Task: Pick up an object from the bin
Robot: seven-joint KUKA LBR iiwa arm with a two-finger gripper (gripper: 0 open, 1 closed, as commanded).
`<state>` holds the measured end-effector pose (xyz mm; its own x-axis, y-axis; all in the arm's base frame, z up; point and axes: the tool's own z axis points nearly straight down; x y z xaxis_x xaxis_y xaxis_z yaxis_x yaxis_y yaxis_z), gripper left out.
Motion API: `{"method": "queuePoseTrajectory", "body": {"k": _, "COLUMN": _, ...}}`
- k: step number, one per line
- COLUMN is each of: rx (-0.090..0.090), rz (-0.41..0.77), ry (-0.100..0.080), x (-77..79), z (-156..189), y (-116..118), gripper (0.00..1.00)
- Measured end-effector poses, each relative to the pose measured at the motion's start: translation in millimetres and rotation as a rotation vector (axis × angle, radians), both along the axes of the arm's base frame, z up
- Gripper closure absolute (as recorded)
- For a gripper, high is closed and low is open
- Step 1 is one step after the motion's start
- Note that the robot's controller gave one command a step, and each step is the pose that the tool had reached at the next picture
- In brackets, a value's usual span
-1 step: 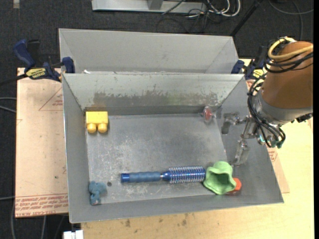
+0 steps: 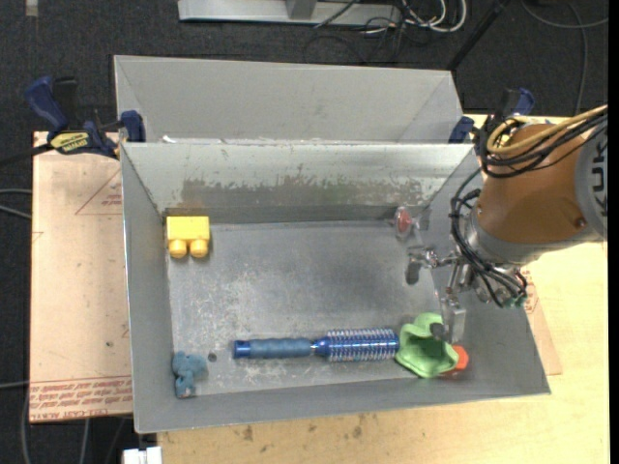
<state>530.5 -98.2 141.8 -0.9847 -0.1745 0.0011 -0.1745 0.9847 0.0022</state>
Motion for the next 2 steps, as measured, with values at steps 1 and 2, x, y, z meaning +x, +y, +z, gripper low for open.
{"method": "queuePoseTrajectory", "body": {"k": 1, "rx": -0.002, "rz": -0.014, "ry": -0.009, "x": -22.7, "z": -32, "y": -2, "gripper": 0.00}}
{"method": "queuePoseTrajectory", "body": {"k": 2, "rx": 0.001, "rz": -0.042, "ry": -0.005, "x": -36.0, "z": -1, "y": 41, "gripper": 0.00}}
